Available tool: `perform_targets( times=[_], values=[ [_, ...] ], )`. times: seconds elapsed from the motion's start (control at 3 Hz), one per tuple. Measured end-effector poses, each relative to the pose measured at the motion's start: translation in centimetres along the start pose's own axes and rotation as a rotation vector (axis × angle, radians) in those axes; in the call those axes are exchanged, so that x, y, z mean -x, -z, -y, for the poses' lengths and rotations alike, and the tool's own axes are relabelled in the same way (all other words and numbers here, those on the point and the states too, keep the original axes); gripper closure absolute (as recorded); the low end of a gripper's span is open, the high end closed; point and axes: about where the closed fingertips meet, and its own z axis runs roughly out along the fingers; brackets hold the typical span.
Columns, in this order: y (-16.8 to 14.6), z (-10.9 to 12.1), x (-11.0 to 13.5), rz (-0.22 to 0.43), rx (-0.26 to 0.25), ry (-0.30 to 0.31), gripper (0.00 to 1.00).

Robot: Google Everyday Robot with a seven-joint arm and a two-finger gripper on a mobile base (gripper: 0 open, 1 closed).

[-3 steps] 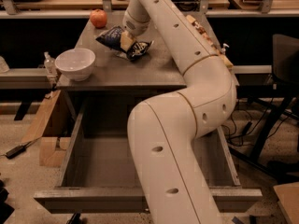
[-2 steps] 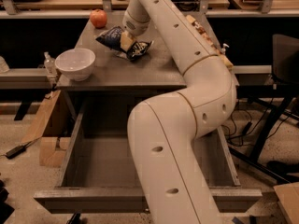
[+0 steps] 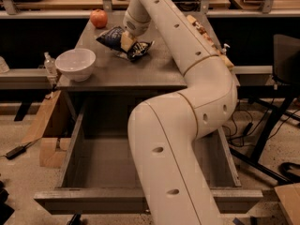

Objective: Place blue chip bag into top drawer

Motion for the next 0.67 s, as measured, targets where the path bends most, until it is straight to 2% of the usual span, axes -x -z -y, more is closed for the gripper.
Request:
perform_targets(
  times=[0.67],
  values=[
    [0.0, 0.0, 0.0, 0.0, 0.0, 0.0, 1.0]
  ],
)
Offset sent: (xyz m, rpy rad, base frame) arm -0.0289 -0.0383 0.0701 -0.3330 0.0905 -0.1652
